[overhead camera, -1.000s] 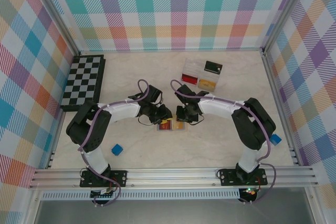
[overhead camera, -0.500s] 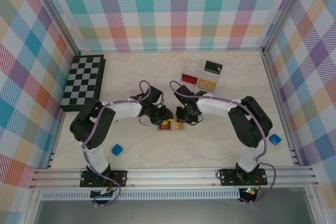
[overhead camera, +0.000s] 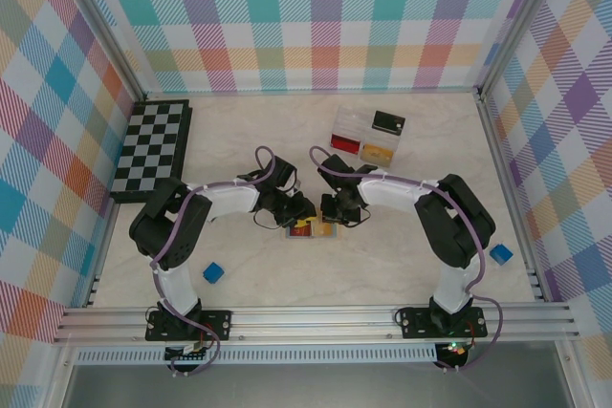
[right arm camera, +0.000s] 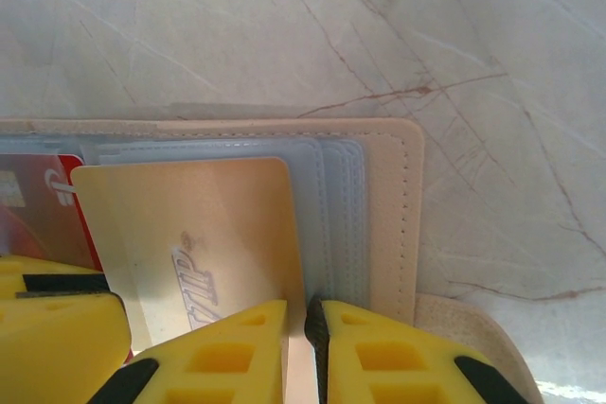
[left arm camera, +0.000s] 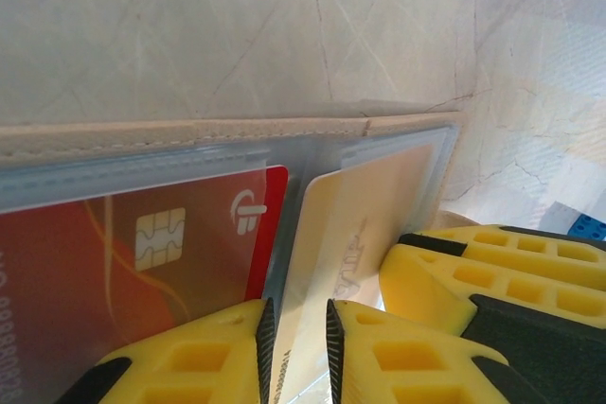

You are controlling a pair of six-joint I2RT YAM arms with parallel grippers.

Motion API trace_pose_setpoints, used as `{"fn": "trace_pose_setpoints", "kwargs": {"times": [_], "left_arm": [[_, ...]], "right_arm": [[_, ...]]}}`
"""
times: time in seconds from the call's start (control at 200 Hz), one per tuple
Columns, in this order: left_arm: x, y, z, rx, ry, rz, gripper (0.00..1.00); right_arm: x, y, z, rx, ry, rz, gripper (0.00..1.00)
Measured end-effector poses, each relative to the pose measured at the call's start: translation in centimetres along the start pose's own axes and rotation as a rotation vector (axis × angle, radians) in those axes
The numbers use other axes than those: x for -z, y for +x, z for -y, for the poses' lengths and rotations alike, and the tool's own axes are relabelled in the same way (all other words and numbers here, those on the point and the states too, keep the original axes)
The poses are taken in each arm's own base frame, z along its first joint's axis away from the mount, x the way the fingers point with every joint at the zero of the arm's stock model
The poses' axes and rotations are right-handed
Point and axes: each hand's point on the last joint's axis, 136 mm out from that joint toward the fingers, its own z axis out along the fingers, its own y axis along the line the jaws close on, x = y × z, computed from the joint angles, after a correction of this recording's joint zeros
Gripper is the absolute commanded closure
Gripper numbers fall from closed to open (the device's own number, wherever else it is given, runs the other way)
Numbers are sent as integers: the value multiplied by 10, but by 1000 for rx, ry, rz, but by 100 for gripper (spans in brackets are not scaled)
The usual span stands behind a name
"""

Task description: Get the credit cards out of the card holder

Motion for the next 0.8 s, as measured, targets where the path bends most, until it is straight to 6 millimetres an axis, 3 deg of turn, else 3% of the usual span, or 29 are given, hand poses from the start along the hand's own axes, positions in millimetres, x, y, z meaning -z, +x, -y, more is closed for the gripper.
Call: {"fn": "trace_pose_setpoints", "kwargs": {"times": [0.805], "left_arm": [[1,-3,2,-56,132,-17,84]], "right_arm": [[-1,-1,-1,-7,-7,-16,86]]}}
